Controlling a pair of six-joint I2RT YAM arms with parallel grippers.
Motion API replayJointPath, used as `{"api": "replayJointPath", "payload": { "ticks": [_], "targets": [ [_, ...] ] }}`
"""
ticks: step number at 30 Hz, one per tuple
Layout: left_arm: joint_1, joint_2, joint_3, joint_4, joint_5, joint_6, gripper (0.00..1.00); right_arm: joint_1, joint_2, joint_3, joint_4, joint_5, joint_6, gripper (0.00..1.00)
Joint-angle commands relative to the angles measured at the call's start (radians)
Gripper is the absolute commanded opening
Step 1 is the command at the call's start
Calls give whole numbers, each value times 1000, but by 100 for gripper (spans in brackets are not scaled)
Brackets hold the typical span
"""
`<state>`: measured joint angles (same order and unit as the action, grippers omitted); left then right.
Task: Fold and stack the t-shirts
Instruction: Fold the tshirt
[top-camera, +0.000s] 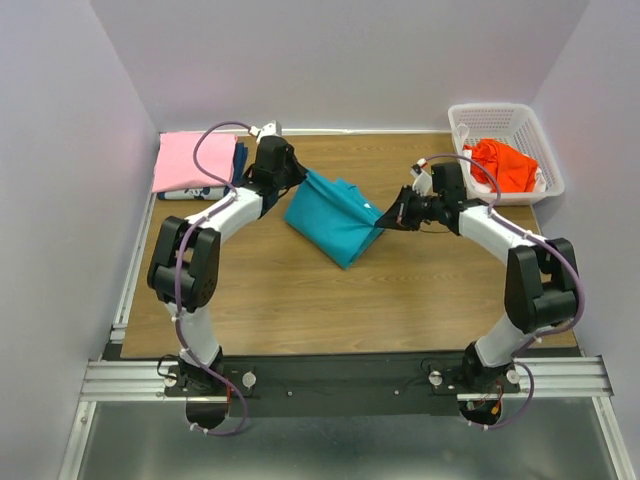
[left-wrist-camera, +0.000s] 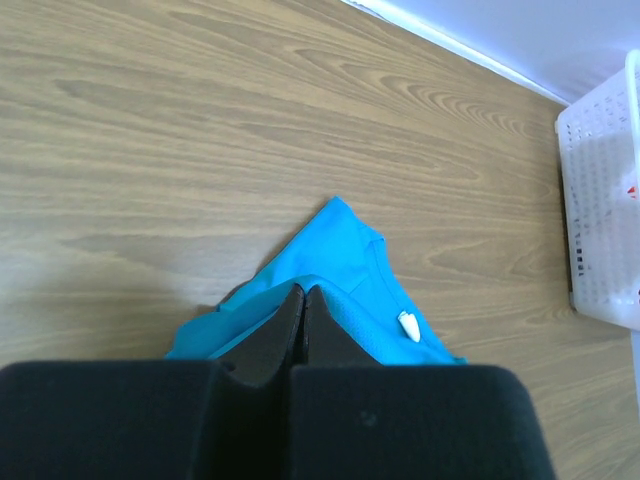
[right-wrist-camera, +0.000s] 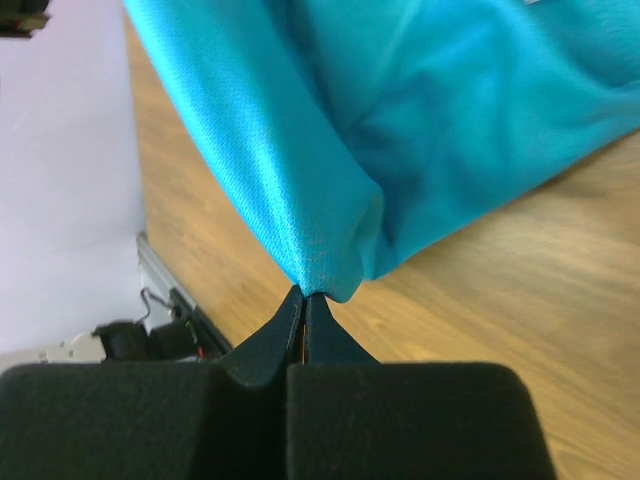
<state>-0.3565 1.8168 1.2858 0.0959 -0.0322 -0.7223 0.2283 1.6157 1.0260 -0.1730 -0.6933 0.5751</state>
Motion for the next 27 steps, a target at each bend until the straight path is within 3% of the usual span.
{"api": "replayJointPath", "payload": {
  "ticks": [1, 7, 13, 14, 15, 18, 20, 23, 27],
  "targets": [
    [-7, 73, 94, 36, -11, 26, 0, -33, 70, 49, -17, 90, -23, 1],
    [-25, 269, 271, 8, 9, 40, 0, -78, 228, 137, 7, 151, -15, 1],
    [-41, 360, 374, -68, -44, 50, 0, -89, 312, 201, 10, 207, -11, 1],
    [-41, 371, 385, -76, -46, 50, 0, -90, 319, 207, 9, 219, -9, 3],
    [-41, 395, 414, -90, -41, 53, 3, -90, 328, 216, 9, 248, -3, 11],
    [-42, 417, 449, -93, -28, 67, 32, -90, 332, 232, 7, 273, -7, 20],
    [-42, 411, 464, -119, -34, 73, 53, -89, 311, 250, 7, 287, -30, 38],
    [-50, 362, 448, -120, -47, 83, 76, -89, 257, 263, 7, 272, -53, 46],
    [-70, 277, 402, -120, -87, 100, 87, -87, 184, 237, 7, 178, -60, 53]
  ]
}}
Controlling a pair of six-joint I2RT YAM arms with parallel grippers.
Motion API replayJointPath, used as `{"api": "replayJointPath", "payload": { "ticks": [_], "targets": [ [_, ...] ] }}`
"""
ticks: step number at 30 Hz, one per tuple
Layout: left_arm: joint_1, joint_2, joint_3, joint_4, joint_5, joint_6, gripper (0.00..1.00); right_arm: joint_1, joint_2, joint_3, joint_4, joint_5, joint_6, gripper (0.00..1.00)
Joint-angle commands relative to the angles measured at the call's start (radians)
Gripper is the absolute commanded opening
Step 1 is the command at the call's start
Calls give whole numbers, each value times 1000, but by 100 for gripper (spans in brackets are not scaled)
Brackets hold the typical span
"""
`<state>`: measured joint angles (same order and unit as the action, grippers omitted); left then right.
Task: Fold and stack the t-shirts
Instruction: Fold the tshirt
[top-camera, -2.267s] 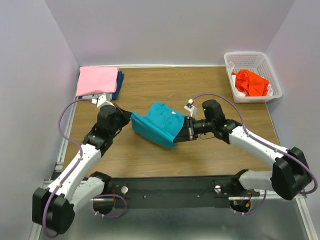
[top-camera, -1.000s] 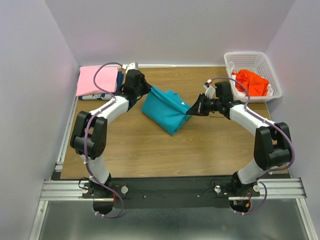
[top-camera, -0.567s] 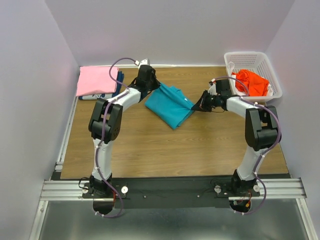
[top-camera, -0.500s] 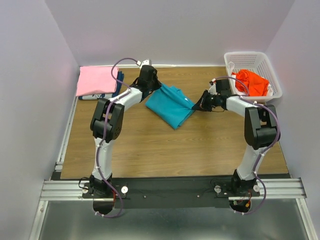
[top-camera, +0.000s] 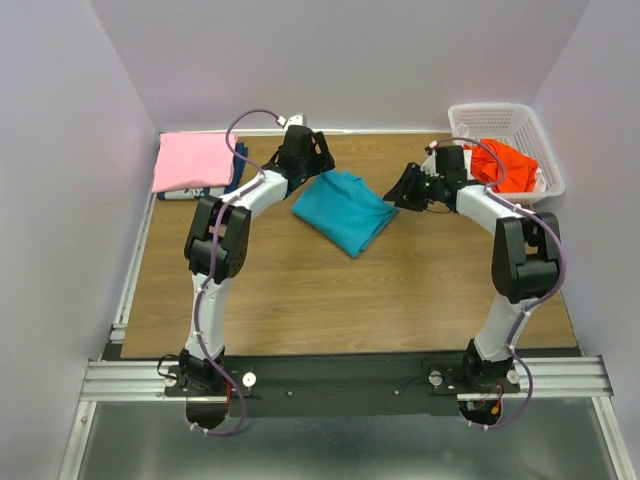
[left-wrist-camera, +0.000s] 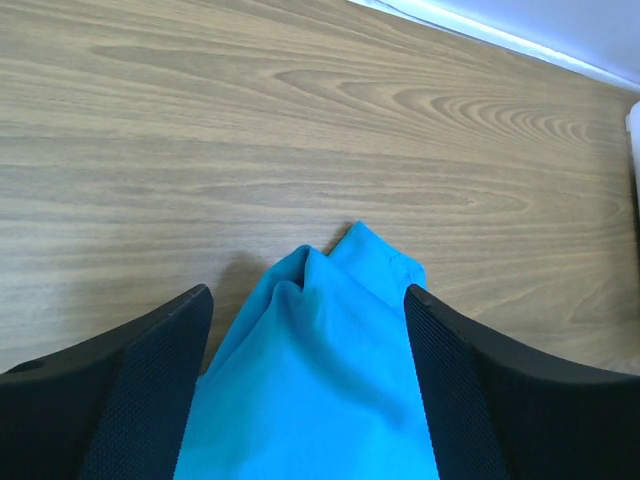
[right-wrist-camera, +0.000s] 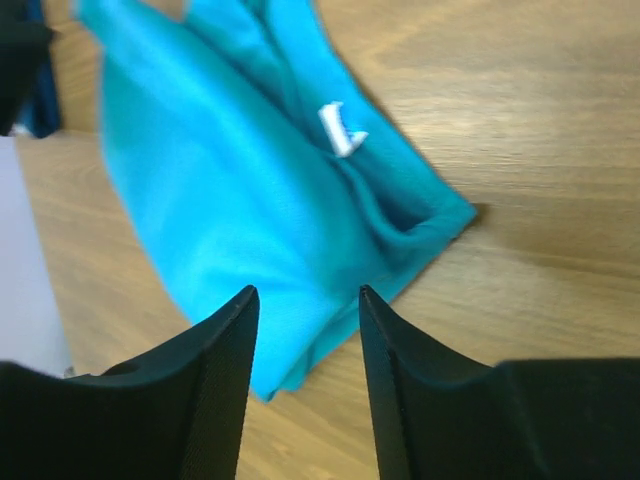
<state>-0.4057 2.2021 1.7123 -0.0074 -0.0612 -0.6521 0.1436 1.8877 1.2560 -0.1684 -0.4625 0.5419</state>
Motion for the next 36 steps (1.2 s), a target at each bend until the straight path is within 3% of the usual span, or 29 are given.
{"api": "replayJointPath", "payload": {
  "ticks": [1, 3, 4, 9, 18, 23, 36],
  "targets": [
    [-34, -142, -57, -16, -64, 32, 88, 2, -101, -6, 3, -74, -26, 58],
    [-54, -174, -112, -14, -78, 32, 91, 20, -147, -53, 3, -62, -25, 69],
    [-61, -201, -135, -6, -80, 28, 91, 28, -160, -66, 3, -56, -33, 99],
    [-78, -187, -218, 41, 15, 14, 93, 105, -142, -78, 7, -76, -28, 100],
    [-76, -88, -171, 47, 96, 12, 94, 134, 45, 60, 17, 1, -52, 100],
    [-76, 2, -57, 66, 124, 35, 94, 129, 120, 123, 13, 110, -89, 100],
    [-47, 234, 181, 9, 159, 31, 94, 119, 228, 180, 12, 127, -141, 100]
  ]
}}
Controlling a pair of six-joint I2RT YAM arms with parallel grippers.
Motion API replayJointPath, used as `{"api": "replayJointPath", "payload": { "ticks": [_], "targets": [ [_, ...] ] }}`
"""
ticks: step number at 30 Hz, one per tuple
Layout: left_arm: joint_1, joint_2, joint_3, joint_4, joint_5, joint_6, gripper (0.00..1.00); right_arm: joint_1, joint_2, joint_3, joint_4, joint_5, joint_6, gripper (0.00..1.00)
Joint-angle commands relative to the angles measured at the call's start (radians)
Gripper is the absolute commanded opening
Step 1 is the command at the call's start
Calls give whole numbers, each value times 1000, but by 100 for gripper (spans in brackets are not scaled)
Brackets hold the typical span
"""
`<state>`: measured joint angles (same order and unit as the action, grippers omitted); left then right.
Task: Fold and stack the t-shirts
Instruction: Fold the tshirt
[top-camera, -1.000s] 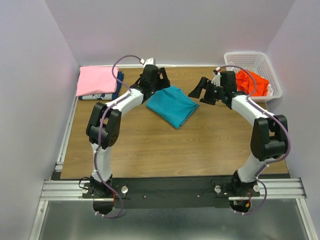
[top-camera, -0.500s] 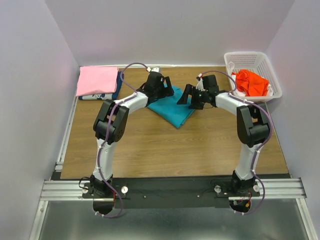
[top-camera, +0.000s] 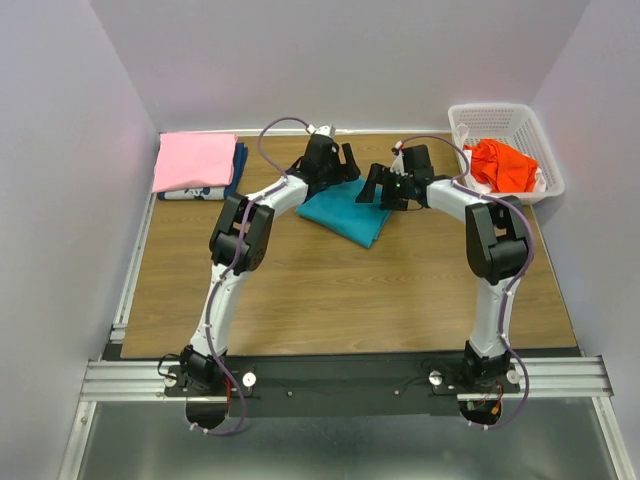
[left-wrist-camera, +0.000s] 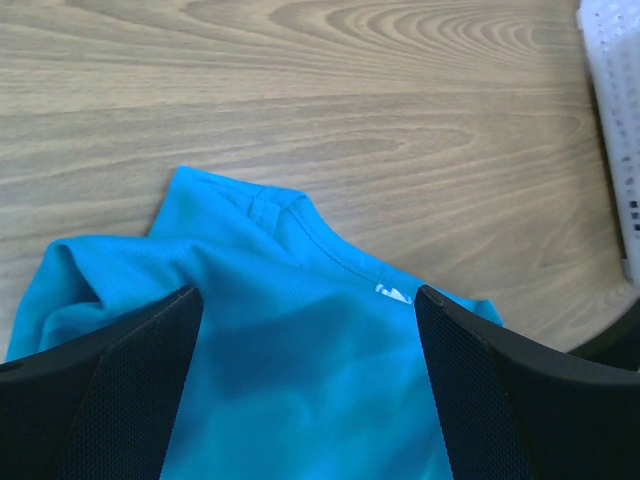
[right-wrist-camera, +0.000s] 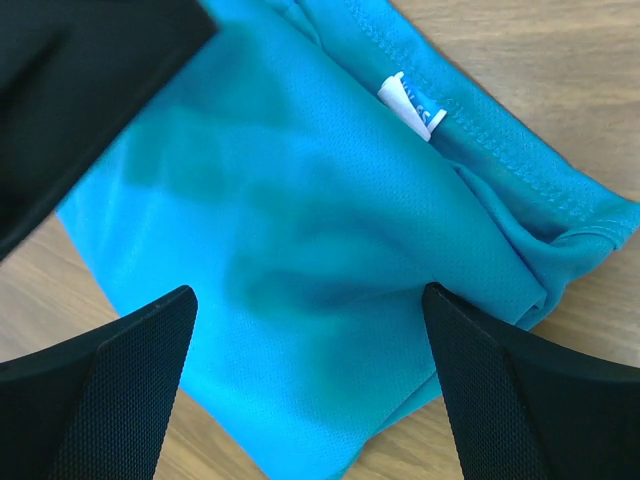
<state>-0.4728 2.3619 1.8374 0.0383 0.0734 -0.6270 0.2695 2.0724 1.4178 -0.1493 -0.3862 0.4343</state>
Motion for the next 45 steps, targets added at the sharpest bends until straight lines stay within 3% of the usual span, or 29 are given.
{"api": "replayJointPath", "payload": {
  "ticks": [1, 8, 12, 17, 19, 23, 33, 41, 45],
  "targets": [
    [23, 94, 72, -70, 26, -2, 94, -9, 48, 20, -7, 52, -38, 100],
    [26, 74, 45, -112, 39, -7, 94, -12, 69, 7, -6, -9, -52, 100],
    [23, -21, -120, -91, 42, -7, 94, -9, 16, -54, -6, -22, -43, 100],
    [-10, -205, -479, -8, -15, -10, 94, 20, -98, -227, -4, 33, -25, 100],
    [-24, -349, -631, 18, -59, -34, 94, 49, -167, -313, -3, 58, -19, 100],
    [-32, -519, -789, 63, -115, -60, 95, 106, -285, -405, -4, 96, -5, 100],
    [-75, -747, -899, 66, -190, -76, 97, 129, -503, -442, 4, 81, 21, 100],
    [-73, -662, -837, 72, -181, -37, 98, 131, -376, -404, 80, -23, 57, 100],
    [-52, -589, -810, 68, -190, -28, 98, 131, -298, -332, 83, 65, 52, 100]
  ]
}}
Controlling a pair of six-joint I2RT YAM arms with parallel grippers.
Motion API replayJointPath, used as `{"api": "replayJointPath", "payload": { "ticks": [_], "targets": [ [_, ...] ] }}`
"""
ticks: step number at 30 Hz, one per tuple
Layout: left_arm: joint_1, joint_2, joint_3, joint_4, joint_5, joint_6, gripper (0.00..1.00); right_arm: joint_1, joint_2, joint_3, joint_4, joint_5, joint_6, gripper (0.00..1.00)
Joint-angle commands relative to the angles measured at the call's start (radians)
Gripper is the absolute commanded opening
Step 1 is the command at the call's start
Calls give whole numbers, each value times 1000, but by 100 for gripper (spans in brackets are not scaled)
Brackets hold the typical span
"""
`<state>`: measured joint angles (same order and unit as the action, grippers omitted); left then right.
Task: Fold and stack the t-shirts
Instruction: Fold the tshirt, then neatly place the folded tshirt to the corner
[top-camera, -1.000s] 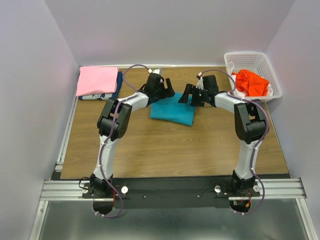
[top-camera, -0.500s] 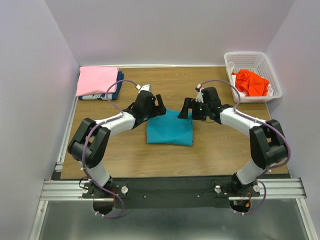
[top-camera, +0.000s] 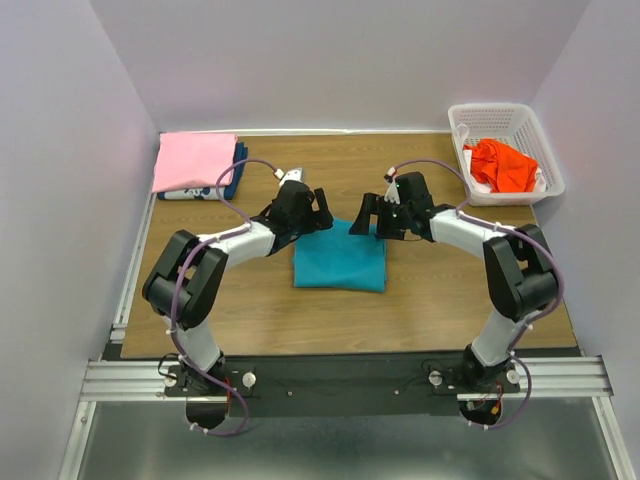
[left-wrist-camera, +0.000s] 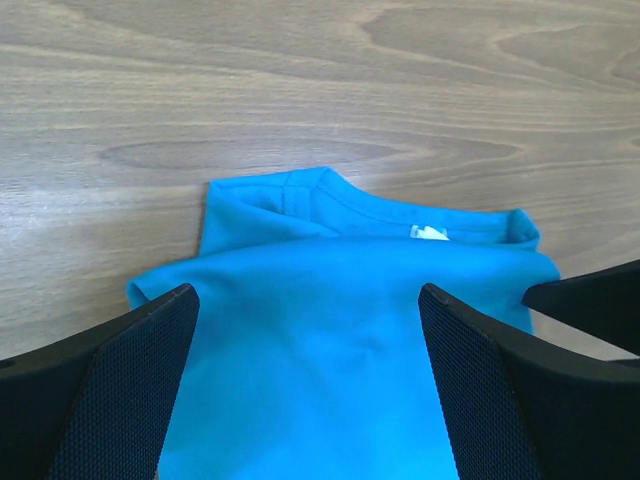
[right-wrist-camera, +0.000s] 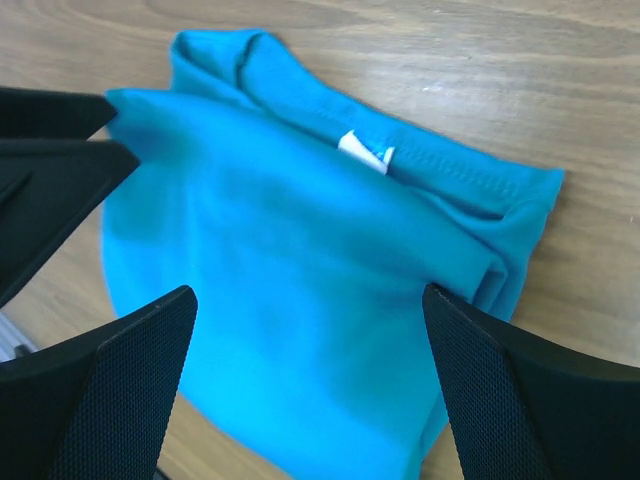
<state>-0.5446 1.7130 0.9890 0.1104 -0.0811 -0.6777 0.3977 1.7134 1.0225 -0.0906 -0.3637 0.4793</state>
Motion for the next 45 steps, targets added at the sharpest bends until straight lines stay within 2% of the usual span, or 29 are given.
{"api": "replayJointPath", "payload": {
  "ticks": [1, 9, 16, 19, 23, 28, 32, 38, 45],
  "targets": [
    [24, 75, 45, -3, -26, 24, 98, 1, 75, 77, 25, 55, 8, 100],
    [61, 174, 65, 14, 14, 26, 98, -3, 184, 113, 23, 164, 59, 100],
    [81, 169, 65, 9, 15, 32, 98, -8, 178, 100, 14, 134, 33, 100],
    [81, 120, 134, -46, -9, 49, 98, -13, 108, 168, -40, 131, -34, 100],
    [81, -21, 131, -63, -48, 50, 98, -13, -38, 183, -69, 155, -57, 100],
    [81, -160, 33, -89, -83, 14, 98, -13, -300, 64, -75, 265, -44, 100],
    [75, -266, -123, -87, -83, -29, 98, -16, -497, -126, -77, 466, 54, 100],
    [48, -305, -269, -45, -52, -69, 98, -16, -740, -295, -78, 621, 182, 100],
    [17, -213, -291, -3, -22, -95, 98, -16, -793, -341, -77, 640, 180, 100]
  ]
}}
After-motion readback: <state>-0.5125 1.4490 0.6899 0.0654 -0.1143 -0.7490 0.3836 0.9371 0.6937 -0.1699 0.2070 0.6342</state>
